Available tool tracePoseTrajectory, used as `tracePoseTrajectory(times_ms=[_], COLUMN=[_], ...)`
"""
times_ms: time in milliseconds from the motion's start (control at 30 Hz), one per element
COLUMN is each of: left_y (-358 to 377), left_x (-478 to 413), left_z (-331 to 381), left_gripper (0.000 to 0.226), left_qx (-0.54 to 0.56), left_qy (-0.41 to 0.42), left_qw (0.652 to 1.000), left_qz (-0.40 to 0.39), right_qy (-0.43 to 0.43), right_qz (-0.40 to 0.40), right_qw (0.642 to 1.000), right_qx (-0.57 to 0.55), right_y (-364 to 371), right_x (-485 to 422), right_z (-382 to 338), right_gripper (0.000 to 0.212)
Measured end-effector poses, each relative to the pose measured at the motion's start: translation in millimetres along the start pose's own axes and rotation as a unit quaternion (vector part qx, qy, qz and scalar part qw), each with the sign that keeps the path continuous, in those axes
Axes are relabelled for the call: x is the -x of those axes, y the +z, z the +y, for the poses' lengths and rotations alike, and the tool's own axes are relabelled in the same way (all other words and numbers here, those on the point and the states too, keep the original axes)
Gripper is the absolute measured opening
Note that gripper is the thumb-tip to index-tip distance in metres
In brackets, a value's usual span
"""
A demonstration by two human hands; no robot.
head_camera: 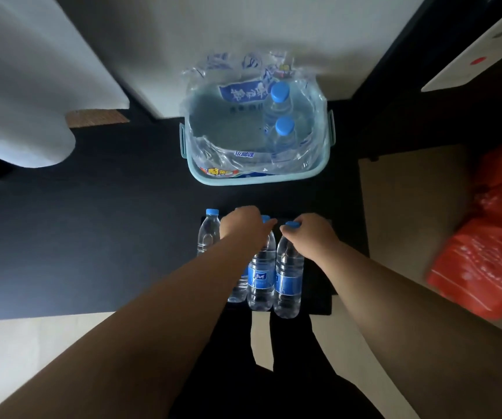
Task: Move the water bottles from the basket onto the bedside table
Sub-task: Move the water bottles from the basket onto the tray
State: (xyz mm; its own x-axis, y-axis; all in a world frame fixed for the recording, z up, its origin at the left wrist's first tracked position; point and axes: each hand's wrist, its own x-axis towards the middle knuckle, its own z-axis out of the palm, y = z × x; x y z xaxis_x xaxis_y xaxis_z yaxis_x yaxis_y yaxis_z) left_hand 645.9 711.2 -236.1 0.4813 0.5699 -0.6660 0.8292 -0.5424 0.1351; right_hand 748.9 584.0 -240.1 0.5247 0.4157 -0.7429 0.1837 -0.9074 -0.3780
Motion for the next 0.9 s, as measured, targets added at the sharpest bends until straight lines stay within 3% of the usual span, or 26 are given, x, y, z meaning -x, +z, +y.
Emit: tracePoseTrajectory(times_ms=[167,400,633,800,900], left_y=[21.0,31.5,7.6,-30.6,-65.7], left_x=[-18.7,-27.6,-3.9,21.7,33.7], left_z=[5.4,5.9,-8.6,-11.3,-11.0], left_gripper=[0.050,0.052,0.035,0.038,0.027], left_qx=[-0.029,-0.066,-0.083,-0.069,-0.090], left_qy=[-0.047,-0.036,0.002,0.030,0.049], left_qw=[0.998,0.997,0.996,0.995,0.991], left_qz=[0.002,0.003,0.019,0.066,0.089], right_qy=[0.036,0.055,0.024,-0.018,-0.055], right_qz=[0.021,0.026,0.039,0.090,0.130], right_qw=[0.999,0.998,0.997,0.994,0.989], right_qx=[0.002,0.019,0.055,0.053,0.043], right_y=[14.9,25.8,9.8,-27.1,-58.0], right_x=[-18.1,-30.6,-4.7,22.1,35.9], right_z=[7.0,13.0,14.7,-12.9,-37.9], right_gripper=[0.036,0.045,0.043,0.036,0.026])
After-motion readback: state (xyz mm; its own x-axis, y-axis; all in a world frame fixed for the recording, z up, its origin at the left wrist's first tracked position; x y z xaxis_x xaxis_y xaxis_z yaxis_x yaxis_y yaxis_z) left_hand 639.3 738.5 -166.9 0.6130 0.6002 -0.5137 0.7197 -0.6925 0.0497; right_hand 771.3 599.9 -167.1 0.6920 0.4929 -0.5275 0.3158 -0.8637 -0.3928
